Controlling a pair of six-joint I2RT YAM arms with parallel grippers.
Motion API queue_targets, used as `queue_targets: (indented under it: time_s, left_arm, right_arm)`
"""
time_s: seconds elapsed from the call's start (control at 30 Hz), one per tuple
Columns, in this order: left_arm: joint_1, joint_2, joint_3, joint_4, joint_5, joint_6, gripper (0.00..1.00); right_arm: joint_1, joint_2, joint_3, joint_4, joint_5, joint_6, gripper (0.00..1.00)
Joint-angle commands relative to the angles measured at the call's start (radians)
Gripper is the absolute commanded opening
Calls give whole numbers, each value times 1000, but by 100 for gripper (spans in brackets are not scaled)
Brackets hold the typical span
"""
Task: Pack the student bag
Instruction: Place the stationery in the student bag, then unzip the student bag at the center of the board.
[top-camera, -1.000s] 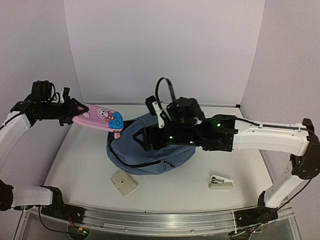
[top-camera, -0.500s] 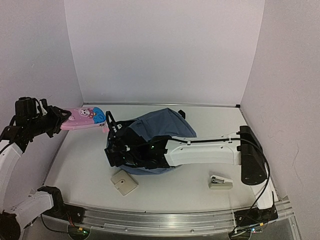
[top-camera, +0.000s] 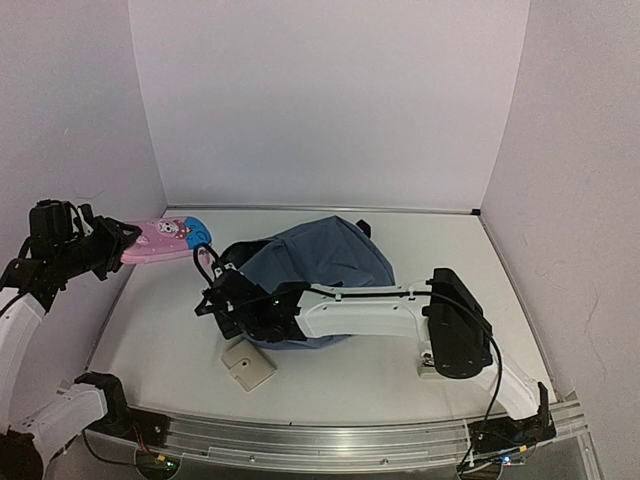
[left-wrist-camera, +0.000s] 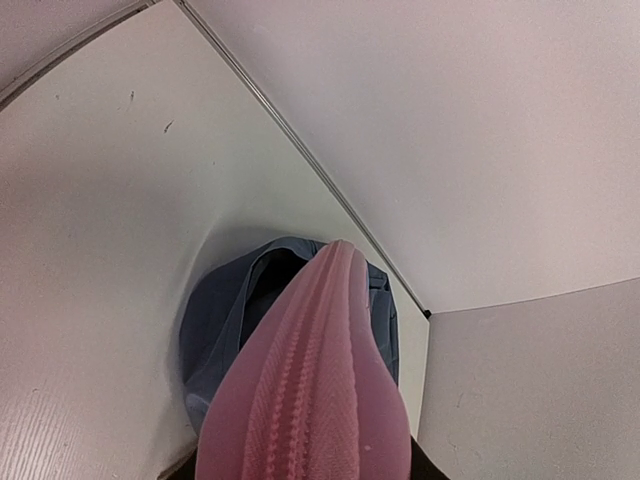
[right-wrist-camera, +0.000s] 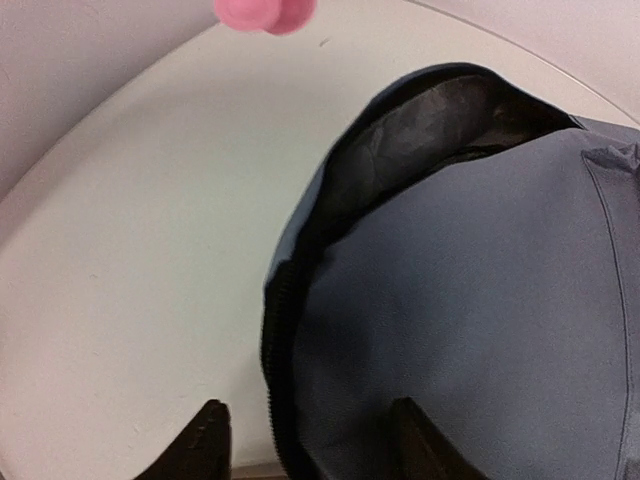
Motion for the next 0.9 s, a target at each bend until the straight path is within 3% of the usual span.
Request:
queue_targets:
  time_s: [0.0, 0.23, 0.7, 0.87]
  left_arm:
    - [5, -21, 1, 50, 5, -18, 0]
    - [5, -23, 9, 43, 10, -16, 0]
    - [5, -33, 0, 27, 10, -6, 0]
    - [4, -11, -62, 97, 104, -57, 0]
  right_arm:
    - [-39, -15, 14, -32, 28, 22, 34]
    - [-65, -90, -17, -28, 6, 49, 0]
    - [-194, -420, -342, 180, -184, 212, 0]
    - [-231, -533, -478, 310, -232, 275, 0]
